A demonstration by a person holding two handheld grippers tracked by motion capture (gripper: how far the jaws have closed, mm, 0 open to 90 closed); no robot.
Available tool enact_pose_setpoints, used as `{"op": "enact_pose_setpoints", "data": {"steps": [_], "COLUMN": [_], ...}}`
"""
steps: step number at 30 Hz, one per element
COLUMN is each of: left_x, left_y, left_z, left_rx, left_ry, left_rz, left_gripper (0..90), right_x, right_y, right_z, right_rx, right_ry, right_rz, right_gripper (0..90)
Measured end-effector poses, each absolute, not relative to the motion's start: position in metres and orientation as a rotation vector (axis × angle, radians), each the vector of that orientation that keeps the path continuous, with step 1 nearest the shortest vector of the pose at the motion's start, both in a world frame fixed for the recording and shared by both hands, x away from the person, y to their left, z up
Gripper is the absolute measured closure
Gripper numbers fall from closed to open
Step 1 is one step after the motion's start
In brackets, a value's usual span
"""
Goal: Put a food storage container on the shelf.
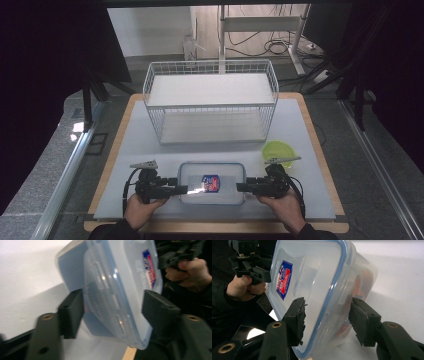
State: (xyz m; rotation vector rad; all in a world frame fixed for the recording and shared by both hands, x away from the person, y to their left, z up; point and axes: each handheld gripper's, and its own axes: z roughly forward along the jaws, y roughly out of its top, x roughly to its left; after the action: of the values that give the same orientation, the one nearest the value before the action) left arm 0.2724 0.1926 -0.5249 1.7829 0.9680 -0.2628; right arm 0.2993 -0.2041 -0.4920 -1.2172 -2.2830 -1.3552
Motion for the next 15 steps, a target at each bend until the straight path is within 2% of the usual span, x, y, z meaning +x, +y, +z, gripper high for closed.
{"op": "enact_pose_setpoints", "data": {"steps": [7, 12, 15], "left_x": [0.2705, 0.2683, 0.2684], "left_y": [0.1962, 0.1991, 0.1992], "left_z": [-0.5224, -0.5165, -0.5153], "left_rx": [1.747, 1.707, 1.711], "left_ry": [1.007, 0.996, 0.997], "left_rz": [-0.298, -0.24, -0.221], "left_gripper": [45.8, 51.3, 52.0], "right_x": [0.2984, 0.2942, 0.2929], "right_y": [-0.2039, -0.2042, -0.2016], "right_z": [-0.49, -0.4864, -0.4843], "right_rx": [-1.229, -1.236, -1.231], "right_ry": [-2.283, -2.288, -2.331], "right_rz": [-1.334, -1.371, -1.39], "right_gripper": [49.5, 54.4, 54.3]}}
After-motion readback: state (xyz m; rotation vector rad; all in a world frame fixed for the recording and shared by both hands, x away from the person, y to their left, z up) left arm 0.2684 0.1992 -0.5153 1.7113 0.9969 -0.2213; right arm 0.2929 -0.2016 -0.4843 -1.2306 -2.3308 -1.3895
